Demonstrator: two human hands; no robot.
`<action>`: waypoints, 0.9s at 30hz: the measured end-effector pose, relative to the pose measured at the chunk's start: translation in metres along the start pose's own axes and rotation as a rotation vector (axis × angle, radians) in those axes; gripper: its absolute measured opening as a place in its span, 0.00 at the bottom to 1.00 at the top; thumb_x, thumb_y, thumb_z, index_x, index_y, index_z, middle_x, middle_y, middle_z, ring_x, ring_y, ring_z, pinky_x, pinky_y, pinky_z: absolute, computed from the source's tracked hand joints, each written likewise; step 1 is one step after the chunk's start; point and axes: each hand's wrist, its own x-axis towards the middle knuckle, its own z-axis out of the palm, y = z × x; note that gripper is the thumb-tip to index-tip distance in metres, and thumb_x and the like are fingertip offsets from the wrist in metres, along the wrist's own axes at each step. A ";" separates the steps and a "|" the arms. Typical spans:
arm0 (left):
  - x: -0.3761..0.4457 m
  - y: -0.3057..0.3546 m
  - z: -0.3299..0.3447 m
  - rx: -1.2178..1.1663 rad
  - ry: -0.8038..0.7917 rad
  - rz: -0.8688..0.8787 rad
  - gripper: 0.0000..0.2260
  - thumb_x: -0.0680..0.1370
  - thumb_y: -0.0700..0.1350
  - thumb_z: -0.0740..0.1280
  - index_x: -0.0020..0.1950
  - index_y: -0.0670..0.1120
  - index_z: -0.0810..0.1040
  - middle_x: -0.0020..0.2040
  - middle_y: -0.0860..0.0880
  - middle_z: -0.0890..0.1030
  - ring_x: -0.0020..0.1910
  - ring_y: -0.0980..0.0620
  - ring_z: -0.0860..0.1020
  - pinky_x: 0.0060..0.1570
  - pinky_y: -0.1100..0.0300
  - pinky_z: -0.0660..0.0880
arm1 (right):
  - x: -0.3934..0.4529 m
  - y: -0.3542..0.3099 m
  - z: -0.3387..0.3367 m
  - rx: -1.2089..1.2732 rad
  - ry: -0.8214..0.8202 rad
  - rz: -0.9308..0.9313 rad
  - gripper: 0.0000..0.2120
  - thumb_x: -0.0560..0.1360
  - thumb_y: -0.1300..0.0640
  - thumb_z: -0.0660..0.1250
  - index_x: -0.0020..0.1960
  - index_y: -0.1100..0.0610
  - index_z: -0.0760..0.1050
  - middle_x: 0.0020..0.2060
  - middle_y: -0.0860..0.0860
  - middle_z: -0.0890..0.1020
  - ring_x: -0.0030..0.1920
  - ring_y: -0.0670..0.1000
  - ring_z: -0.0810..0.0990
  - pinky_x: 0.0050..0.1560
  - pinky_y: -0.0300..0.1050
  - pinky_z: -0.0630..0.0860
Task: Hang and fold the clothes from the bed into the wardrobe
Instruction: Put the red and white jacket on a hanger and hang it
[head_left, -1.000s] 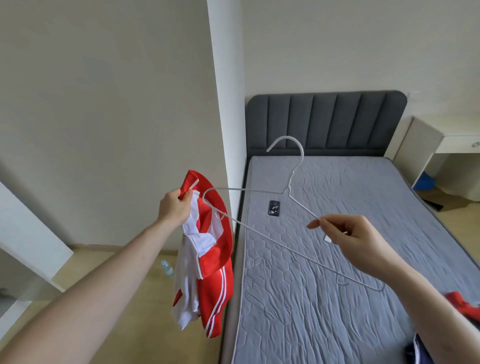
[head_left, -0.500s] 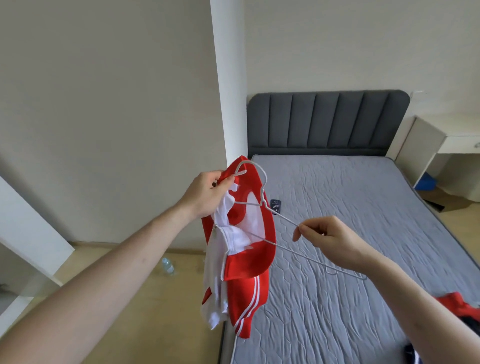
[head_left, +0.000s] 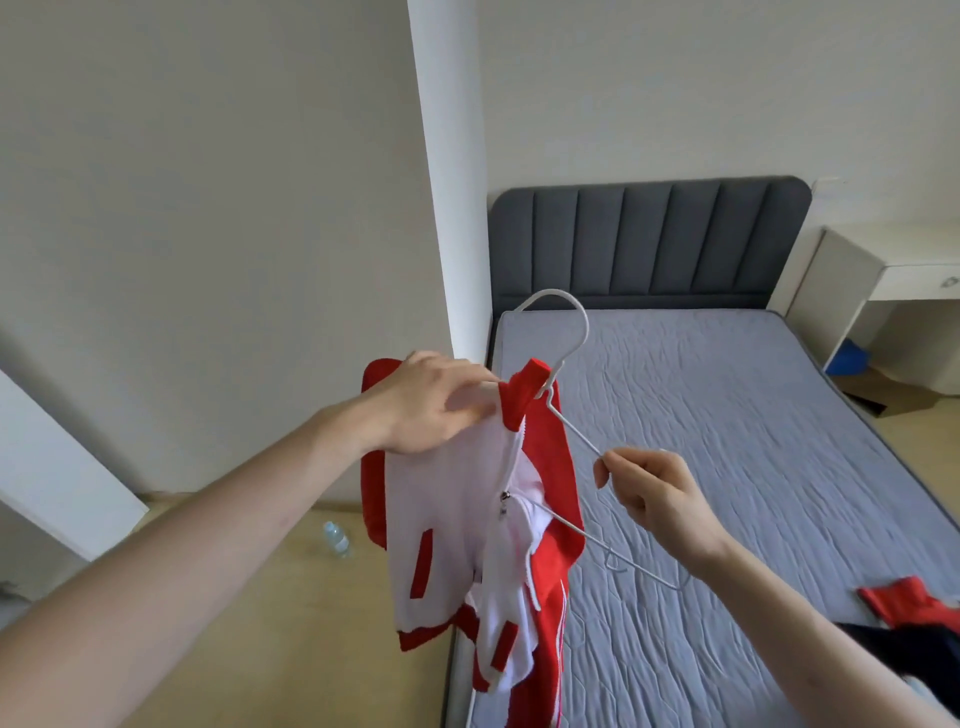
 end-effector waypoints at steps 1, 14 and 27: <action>-0.001 -0.003 -0.002 -0.013 0.044 -0.003 0.18 0.83 0.63 0.57 0.56 0.54 0.80 0.49 0.58 0.79 0.51 0.56 0.76 0.54 0.57 0.71 | -0.001 0.002 0.000 -0.016 0.030 -0.022 0.17 0.83 0.59 0.64 0.37 0.57 0.81 0.27 0.50 0.63 0.29 0.49 0.58 0.29 0.40 0.56; 0.002 -0.007 -0.027 -0.095 0.310 -0.077 0.11 0.84 0.55 0.64 0.45 0.55 0.78 0.35 0.61 0.77 0.36 0.58 0.74 0.39 0.57 0.71 | -0.021 0.028 0.054 -0.333 0.215 -0.190 0.10 0.76 0.57 0.71 0.53 0.44 0.78 0.41 0.40 0.83 0.34 0.48 0.79 0.38 0.41 0.73; -0.012 0.009 -0.061 -0.315 0.384 -0.102 0.20 0.85 0.47 0.63 0.35 0.42 0.64 0.31 0.50 0.60 0.32 0.53 0.60 0.34 0.57 0.59 | 0.040 0.078 0.042 -0.543 -0.150 0.064 0.12 0.84 0.53 0.63 0.45 0.43 0.80 0.34 0.40 0.82 0.27 0.40 0.73 0.35 0.38 0.70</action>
